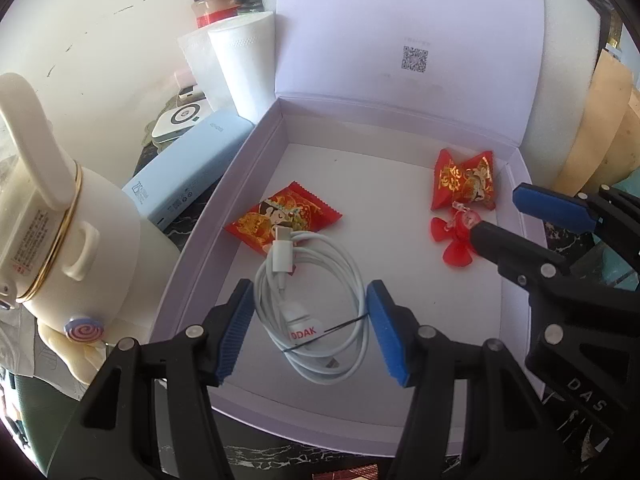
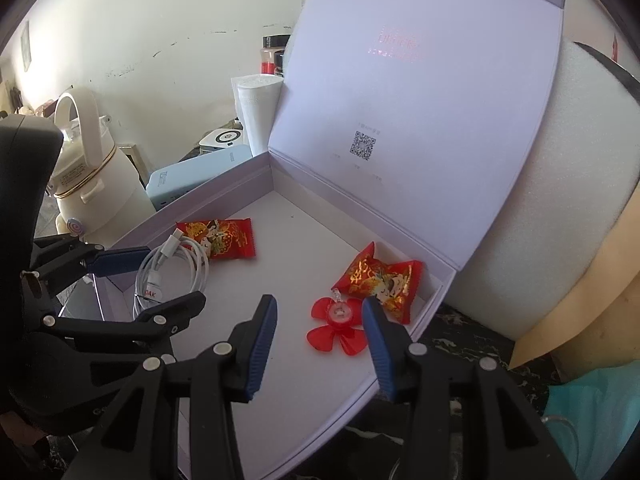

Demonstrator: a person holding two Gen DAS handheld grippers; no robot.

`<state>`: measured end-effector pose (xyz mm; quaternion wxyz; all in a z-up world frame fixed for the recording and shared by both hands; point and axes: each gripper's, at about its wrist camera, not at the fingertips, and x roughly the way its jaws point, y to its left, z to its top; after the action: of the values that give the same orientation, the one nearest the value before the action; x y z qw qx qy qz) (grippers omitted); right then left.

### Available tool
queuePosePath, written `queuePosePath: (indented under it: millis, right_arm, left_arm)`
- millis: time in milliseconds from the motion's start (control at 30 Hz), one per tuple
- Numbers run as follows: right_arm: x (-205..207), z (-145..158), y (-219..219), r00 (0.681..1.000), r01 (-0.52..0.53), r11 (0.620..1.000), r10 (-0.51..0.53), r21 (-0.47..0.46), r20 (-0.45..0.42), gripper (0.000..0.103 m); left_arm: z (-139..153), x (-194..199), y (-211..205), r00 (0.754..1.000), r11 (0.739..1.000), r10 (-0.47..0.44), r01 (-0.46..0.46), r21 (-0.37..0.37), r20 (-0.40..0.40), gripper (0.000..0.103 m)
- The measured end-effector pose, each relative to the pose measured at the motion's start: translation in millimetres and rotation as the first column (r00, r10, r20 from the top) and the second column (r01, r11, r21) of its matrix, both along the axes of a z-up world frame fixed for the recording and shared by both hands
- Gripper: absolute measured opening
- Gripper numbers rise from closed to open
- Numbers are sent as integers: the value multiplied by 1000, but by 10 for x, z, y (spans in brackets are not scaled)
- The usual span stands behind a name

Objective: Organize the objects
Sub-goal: 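Open both grippers to release the cable and pinwheel in the box, then withdraw both tools from the box toward the remaining table items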

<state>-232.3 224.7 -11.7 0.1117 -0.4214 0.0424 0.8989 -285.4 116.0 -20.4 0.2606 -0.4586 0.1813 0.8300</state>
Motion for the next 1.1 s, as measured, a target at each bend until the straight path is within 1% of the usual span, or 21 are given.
queuePosePath:
  millis: [133,333,500,633,700,867,1100]
  right_arm:
    - [82,118,-25,1000,-2,1000,2,10,-16,45]
    - [238,301,-65,999,-3,1000,4,19,-47,45]
    - [351,434,-102,998,-7,1000,9,28,-68,45]
    - [434,519,-173,996,-13,999,16,35,-83,45]
    - [498,579,-200,995,-16,999,19,38,-95,47]
    - [673,736,-262,993,-21,999,26,44,-118,48]
    - [882,866,-334,990,-34,998,41,54,-137,49]
  left_arm:
    - [121,58,-35,1000,1000,5,-5,2,-23,57]
    - [286,181,-85,999,999,24,-22,32,-48,57]
    - [485,259,-173,997,998,40,-36,51,-73,57]
    - [588,336,-242,995,997,50,-45,65,-86,60]
    - [650,388,-285,994,996,56,-50,71,-94,61]
    - [796,524,-384,992,995,68,-59,83,-110,62]
    - [973,712,-507,988,992,83,-70,102,-128,65]
